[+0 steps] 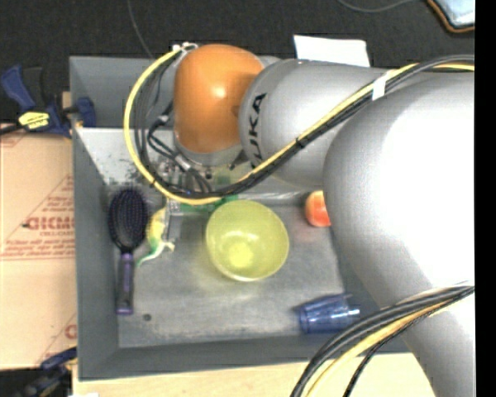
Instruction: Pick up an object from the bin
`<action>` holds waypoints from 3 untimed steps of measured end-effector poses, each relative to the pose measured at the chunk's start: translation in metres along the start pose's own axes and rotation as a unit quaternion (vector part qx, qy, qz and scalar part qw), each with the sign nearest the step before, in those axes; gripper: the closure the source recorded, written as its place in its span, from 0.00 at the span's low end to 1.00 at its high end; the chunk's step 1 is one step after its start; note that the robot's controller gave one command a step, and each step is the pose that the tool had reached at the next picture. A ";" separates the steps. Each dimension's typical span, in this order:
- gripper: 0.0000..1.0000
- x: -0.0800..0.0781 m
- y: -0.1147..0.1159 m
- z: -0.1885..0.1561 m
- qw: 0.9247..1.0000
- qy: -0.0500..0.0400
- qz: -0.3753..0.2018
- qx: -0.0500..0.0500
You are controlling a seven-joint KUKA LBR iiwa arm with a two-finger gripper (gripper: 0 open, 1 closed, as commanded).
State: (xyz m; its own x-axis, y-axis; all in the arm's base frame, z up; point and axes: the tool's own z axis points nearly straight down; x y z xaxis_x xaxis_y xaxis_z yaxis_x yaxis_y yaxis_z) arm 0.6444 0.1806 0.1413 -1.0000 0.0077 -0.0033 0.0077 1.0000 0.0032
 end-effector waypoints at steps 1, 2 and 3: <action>0.00 0.000 0.000 0.000 1.000 0.000 0.000 0.000; 0.00 0.017 -0.024 0.018 0.998 -0.001 -0.057 0.001; 0.00 0.021 -0.028 0.026 0.999 -0.002 -0.039 0.000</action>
Offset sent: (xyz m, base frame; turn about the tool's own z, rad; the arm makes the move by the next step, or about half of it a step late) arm -0.0187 -0.0226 -0.0184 -0.1177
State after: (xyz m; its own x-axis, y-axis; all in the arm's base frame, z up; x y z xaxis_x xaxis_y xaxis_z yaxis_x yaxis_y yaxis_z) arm 0.6235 0.1529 0.1155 -0.9975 -0.0697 -0.0072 -0.0697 0.9976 0.0033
